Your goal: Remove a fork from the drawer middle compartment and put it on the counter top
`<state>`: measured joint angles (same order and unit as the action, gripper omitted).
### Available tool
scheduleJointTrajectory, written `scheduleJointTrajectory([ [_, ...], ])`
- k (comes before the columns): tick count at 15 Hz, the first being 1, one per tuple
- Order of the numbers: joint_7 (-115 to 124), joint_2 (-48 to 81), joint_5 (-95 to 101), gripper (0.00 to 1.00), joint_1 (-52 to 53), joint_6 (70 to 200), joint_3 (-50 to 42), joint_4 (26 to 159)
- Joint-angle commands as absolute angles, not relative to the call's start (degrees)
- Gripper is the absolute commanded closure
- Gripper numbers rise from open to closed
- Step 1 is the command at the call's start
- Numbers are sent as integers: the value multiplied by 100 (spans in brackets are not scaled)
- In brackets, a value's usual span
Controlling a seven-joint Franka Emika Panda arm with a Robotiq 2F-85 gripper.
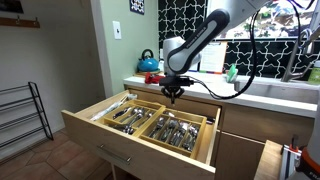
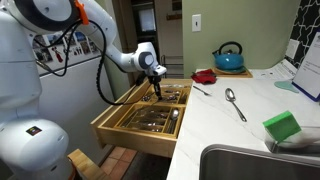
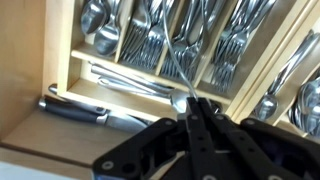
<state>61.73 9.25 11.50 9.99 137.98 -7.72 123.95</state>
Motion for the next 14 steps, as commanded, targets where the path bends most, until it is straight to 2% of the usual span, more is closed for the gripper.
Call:
scheduleJointTrajectory([
  [1,6497,-82,2197,99,770,13212,-698,12841],
  [7,6275,-824,3322,99,186,11581,-285,12515],
  [8,6325,-640,3046,95,168,11864,-232,12469],
  [14,6274,-777,3183,95,52,11675,-162,12458],
])
